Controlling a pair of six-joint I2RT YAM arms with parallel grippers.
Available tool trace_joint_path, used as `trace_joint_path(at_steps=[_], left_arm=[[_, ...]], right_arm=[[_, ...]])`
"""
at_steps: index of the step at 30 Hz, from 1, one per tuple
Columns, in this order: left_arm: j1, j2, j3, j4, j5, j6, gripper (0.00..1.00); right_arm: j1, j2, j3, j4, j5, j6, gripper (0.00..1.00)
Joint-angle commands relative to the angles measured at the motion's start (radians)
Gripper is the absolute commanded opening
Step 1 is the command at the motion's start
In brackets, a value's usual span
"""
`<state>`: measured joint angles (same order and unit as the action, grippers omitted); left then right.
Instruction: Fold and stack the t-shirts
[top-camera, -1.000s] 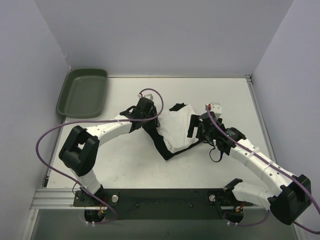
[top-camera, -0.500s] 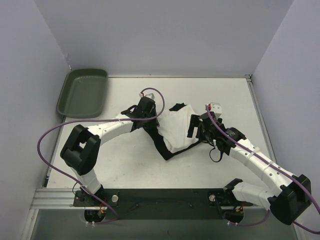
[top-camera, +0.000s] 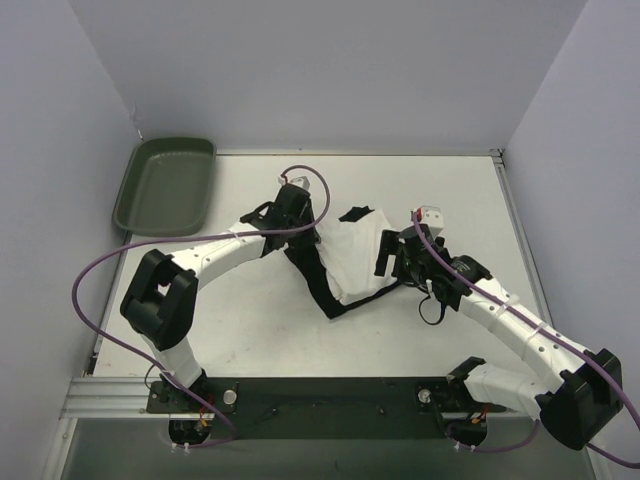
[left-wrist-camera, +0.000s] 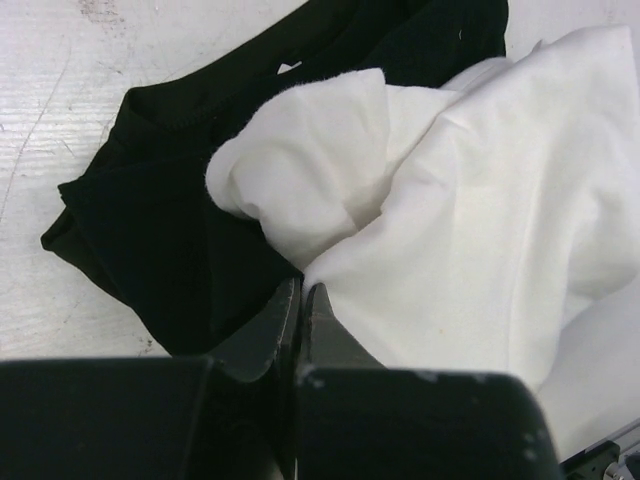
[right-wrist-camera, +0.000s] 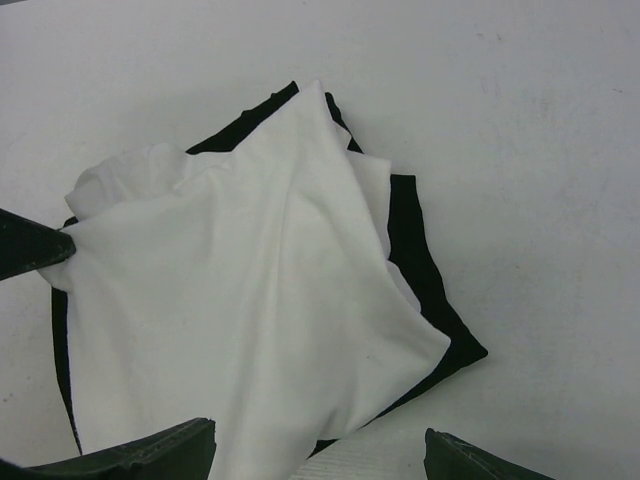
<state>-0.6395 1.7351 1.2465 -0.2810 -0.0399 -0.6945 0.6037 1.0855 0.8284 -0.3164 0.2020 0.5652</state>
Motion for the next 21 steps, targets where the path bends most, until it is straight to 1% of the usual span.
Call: trace_joint_path(at_steps=[1,6,7,8,9,10,11,14,21], left_arm=[[0.024,0.003,0.048,0.017,-0.018,0.015,0.0],[0.043,0.012,0.022,0.029,-0.029,0.012,0.0],[0.044,0.014,0.018,0.031,-0.034,0.01,0.07],[0.049,0.012,0.002,0.032,-0.038,0.007,0.34],[0.052,0.011,-0.002,0.032,-0.046,0.003,0.46],[0.054,0.009,-0.008,0.032,-0.046,0.0,0.55],[0.055,0.007,-0.016,0.032,-0.046,-0.002,0.68],[0.055,-0.009,-0.019,0.032,-0.04,-0.002,0.7],[0.055,-0.023,0.005,0.026,-0.015,0.0,0.7]], right_arm=[[0.005,-0.024,-0.021,0.0,0.023,-0.001,0.84],[0.005,-0.024,-0.025,-0.001,0.019,0.001,0.84],[0.004,-0.022,-0.023,-0.003,0.016,-0.001,0.84],[0.005,-0.021,-0.023,-0.003,0.016,-0.001,0.84],[0.005,-0.021,-0.023,-0.003,0.014,0.001,0.84],[0.004,-0.019,-0.022,-0.003,0.016,-0.001,0.84],[0.005,-0.016,-0.022,-0.001,0.013,0.001,0.84],[0.005,-0.009,-0.018,0.002,0.01,0.001,0.84],[0.004,-0.002,-0.015,0.007,0.008,0.002,0.84]])
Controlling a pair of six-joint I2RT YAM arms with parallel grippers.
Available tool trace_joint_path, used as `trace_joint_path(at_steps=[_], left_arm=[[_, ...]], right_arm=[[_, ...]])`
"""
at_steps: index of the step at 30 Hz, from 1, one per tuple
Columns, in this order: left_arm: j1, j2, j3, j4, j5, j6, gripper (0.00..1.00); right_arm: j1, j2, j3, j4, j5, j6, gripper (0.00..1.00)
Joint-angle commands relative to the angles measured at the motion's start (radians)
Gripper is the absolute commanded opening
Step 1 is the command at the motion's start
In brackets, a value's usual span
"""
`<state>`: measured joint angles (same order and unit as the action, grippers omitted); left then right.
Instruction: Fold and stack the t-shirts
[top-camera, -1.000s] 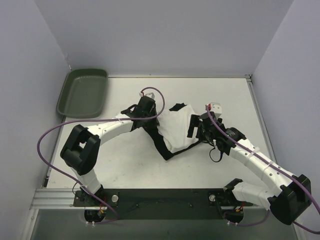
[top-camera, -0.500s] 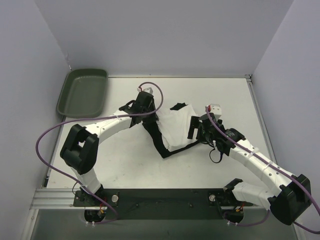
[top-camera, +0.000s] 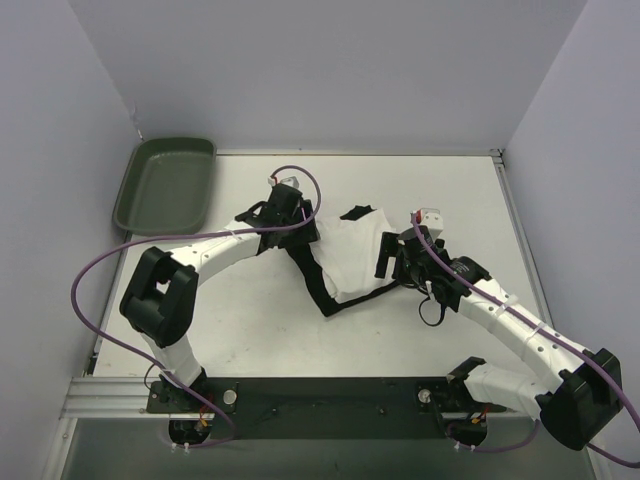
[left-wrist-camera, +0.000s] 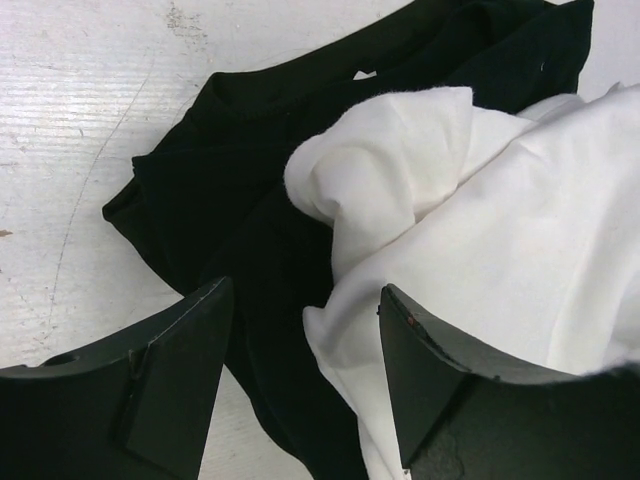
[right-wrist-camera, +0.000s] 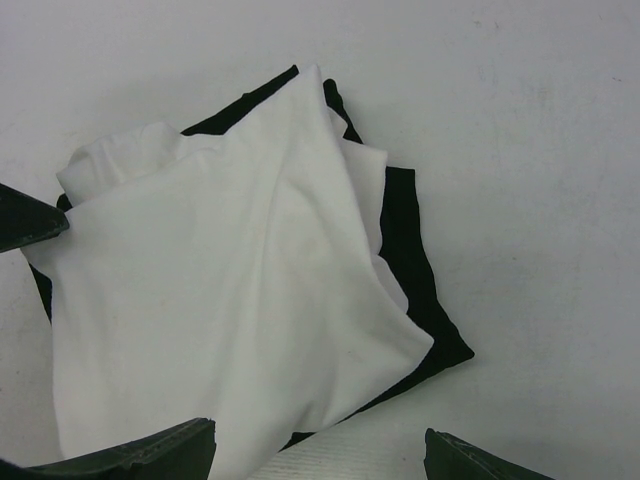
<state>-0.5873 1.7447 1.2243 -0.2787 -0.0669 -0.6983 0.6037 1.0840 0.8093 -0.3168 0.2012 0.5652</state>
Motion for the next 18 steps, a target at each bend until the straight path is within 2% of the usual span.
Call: trace_joint_path(at_steps=[1,18], left_arm=[[0.003,-0.036,0.029,0.023,0.015,0.003,0.7],[-0.009,-0.054,0.012,0.07,0.098,-0.035,0.64]], right_arm=[[0.005,0.001,0.001,0.008,0.007,0.004,0.84],[0.007,-0.002,-0.002,0.007,0.006,0.001,0.84]])
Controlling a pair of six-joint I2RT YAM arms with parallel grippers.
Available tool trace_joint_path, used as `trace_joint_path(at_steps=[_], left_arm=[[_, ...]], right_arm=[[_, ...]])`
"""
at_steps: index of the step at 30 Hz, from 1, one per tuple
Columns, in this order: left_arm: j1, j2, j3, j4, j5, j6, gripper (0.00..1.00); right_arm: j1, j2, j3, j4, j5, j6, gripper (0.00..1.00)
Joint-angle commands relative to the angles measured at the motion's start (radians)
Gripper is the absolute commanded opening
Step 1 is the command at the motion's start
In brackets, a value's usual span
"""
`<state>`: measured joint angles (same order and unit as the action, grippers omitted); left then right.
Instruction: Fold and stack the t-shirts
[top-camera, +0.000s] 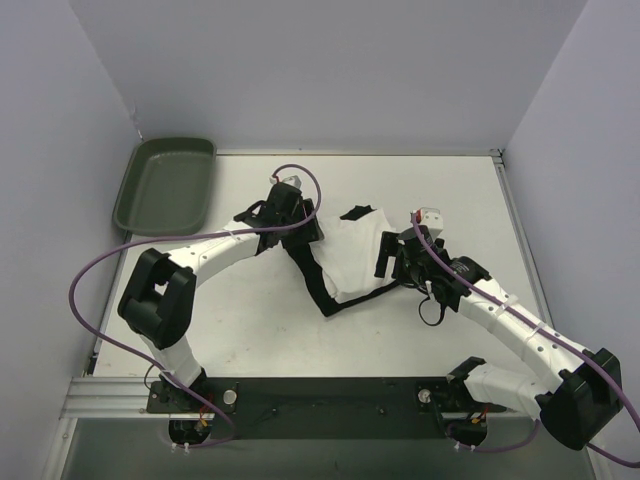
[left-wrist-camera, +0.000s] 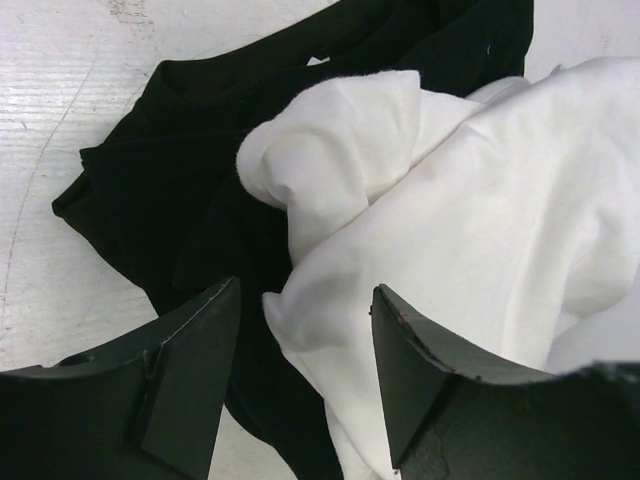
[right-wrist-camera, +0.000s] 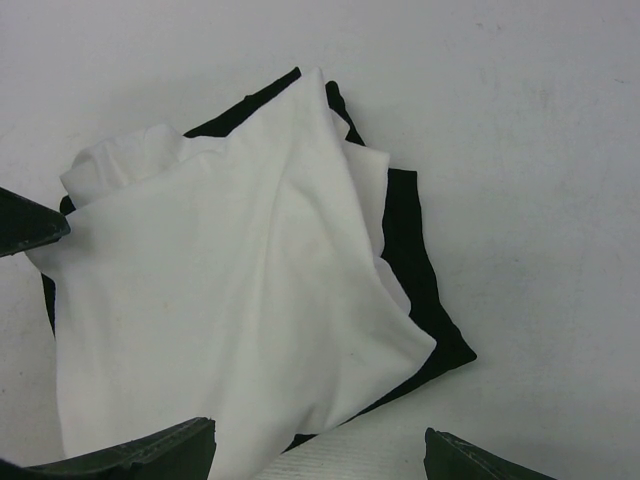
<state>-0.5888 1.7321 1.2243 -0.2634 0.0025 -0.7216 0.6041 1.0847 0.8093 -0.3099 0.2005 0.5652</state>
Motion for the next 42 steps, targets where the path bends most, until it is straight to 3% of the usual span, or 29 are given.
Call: trace_joint_path(at_steps=[1,22,25,29,30,32,33,42], left_arm=[[-0.008,-0.046,0.014,0.055,0.027,-0.01,0.64],[-0.023,-0.049,-0.005,0.059,0.024,-0.013,0.63],[-0.023,-0.034,-0.008,0.069,0.021,-0.015,0.59],[-0.025,0.0,0.009,0.07,0.011,-0.004,0.43],[-0.025,0.007,0.014,0.064,0.01,0.001,0.3],[-0.025,0.015,0.02,0.059,0.011,0.004,0.15],[-0.025,0.015,0.02,0.059,0.008,0.005,0.0],[-0.02,-0.012,0.075,0.032,0.005,0.033,0.0]], right_arm=[[0.006,-0.003,-0.001,0.002,0.005,-0.001,0.84],[0.011,-0.002,-0.016,0.014,0.0,0.013,0.84],[0.011,-0.008,-0.019,0.011,0.004,0.012,0.84],[0.011,-0.011,-0.019,0.008,0.007,0.012,0.84],[0.011,-0.011,-0.019,0.008,0.005,0.012,0.84],[0.011,-0.011,-0.024,0.008,0.008,0.01,0.84],[0.011,-0.011,-0.024,0.008,0.01,0.012,0.84],[0.01,-0.014,-0.022,0.008,0.008,0.012,0.84]])
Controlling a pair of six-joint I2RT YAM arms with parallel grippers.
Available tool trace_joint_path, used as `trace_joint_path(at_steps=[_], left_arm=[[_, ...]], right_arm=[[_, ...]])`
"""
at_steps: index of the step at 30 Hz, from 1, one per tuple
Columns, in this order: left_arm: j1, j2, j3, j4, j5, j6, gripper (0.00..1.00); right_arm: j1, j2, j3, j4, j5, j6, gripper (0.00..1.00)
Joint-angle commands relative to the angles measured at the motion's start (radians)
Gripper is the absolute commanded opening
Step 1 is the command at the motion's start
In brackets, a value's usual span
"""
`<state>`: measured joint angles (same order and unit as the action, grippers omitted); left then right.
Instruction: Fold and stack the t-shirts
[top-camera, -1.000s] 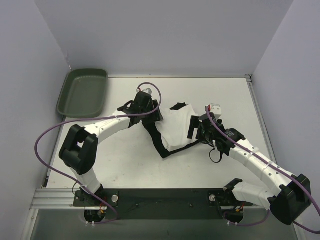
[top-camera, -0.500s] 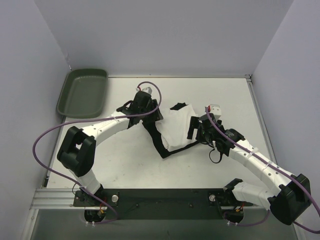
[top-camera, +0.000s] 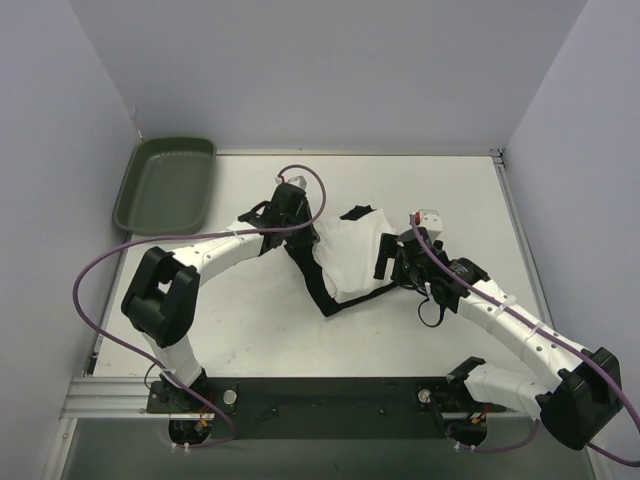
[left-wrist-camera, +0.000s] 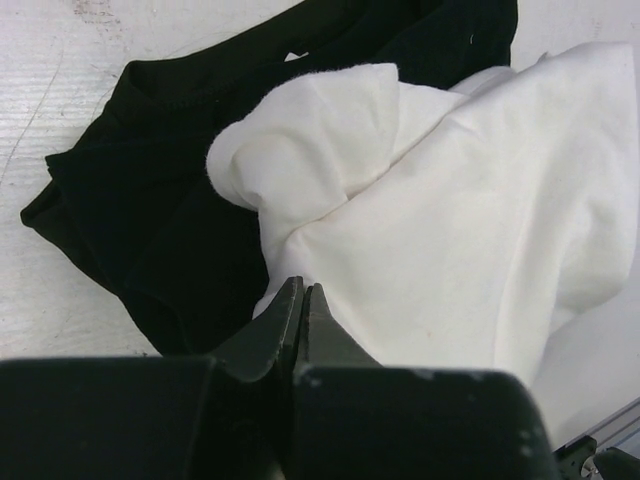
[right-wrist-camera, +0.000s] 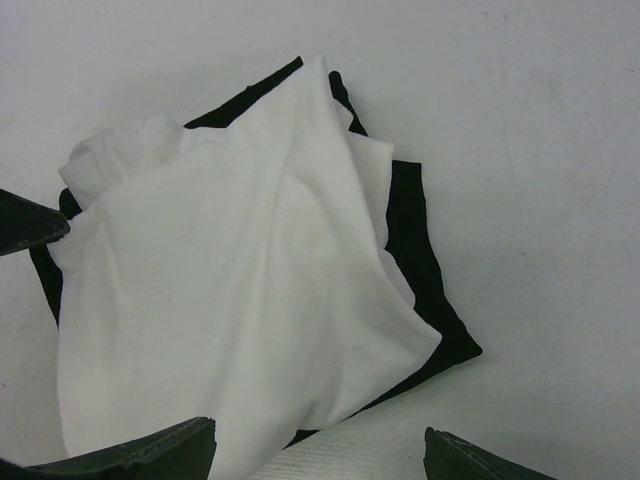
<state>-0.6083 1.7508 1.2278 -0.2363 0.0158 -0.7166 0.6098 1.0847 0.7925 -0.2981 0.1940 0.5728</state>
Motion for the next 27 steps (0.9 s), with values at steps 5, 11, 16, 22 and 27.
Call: trace_joint_path(at_steps=[5,11,16,22,27], left_arm=[[0.013,-0.051,0.156,-0.04,-0.033,0.051,0.0],[0.051,-0.013,0.237,-0.08,-0.036,0.071,0.0],[0.091,0.035,0.236,-0.069,-0.028,0.072,0.0],[0.102,0.045,0.133,-0.002,-0.026,0.049,0.0],[0.102,0.058,0.064,0.02,-0.063,0.042,0.17]], right_arm=[[0.005,-0.011,-0.003,-0.004,0.012,0.002,0.84],[0.005,-0.017,0.002,-0.009,0.018,0.001,0.84],[0.005,-0.02,0.004,-0.016,0.025,-0.005,0.84],[0.004,-0.008,0.011,-0.019,0.027,-0.01,0.84],[0.002,0.021,0.03,-0.007,0.028,-0.016,0.84]])
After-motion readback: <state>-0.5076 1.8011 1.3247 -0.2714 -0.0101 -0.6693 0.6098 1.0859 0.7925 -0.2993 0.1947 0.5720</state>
